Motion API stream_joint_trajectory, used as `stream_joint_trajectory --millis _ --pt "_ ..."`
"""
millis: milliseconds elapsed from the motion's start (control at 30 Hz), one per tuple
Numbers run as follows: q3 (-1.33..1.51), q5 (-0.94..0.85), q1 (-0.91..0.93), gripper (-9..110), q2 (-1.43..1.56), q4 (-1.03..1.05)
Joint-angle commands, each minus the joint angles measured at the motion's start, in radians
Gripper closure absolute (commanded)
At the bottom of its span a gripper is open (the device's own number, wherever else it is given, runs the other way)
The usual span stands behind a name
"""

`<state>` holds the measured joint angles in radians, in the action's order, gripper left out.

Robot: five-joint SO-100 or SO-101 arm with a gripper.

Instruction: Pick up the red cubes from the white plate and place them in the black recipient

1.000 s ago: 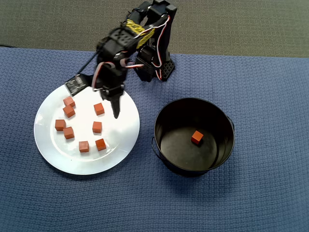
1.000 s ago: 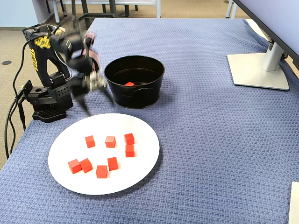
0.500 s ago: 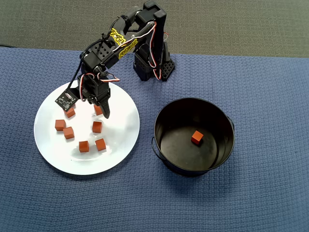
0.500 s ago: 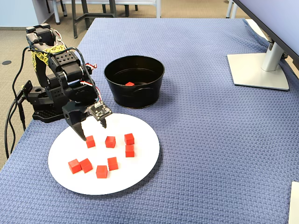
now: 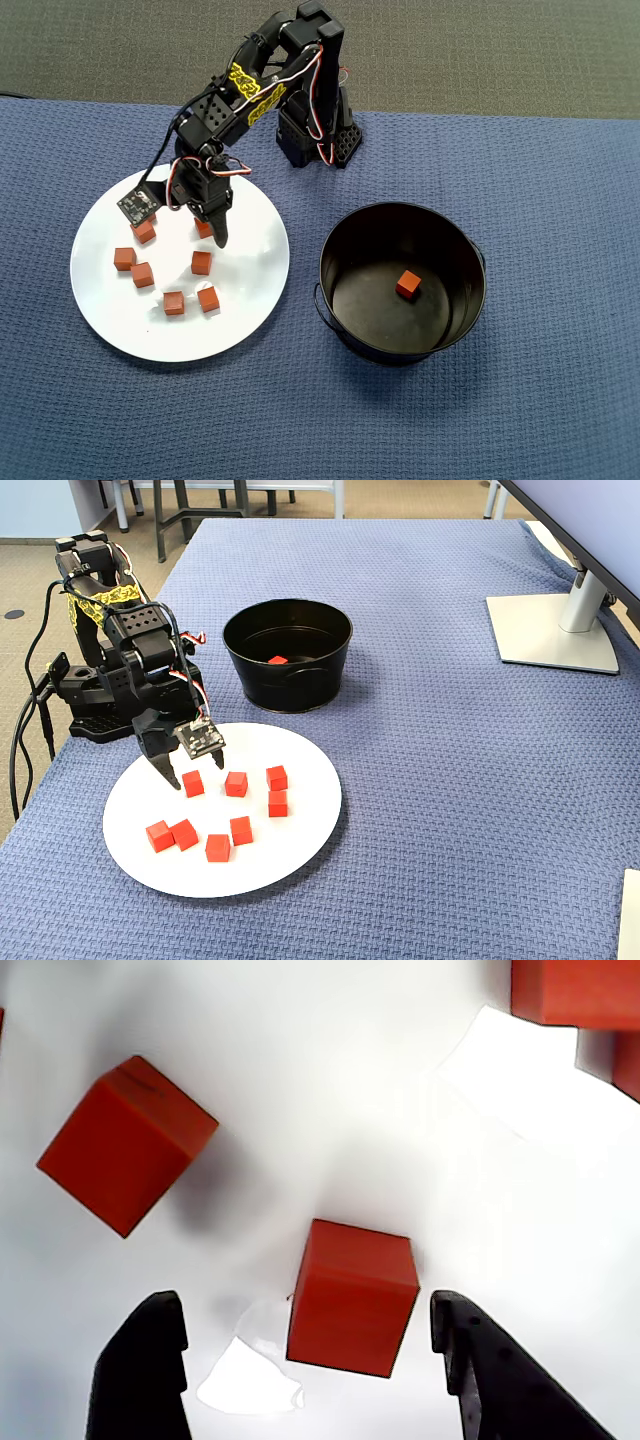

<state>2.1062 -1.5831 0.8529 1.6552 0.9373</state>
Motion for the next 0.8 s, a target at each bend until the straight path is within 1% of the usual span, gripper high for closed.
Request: stream_joint_trajectory --millis 0,33,133,267,400,600,767 --pt "0.015 0.041 0.017 84 0.054 -0.049" --pt "0.020 0.043 0.017 86 0.055 -0.049" --pt "0.037 0.078 0.014 100 0.057 -0.078" --pt "-0.003 0.152 -0.011 102 0.054 -0.064" --pt "-0.189 0.288 -0.097 102 0.071 0.144" --pt "-0.383 0.640 -0.333 102 0.178 0.321" --pt "-0.546 0.965 -0.580 102 0.215 0.408"
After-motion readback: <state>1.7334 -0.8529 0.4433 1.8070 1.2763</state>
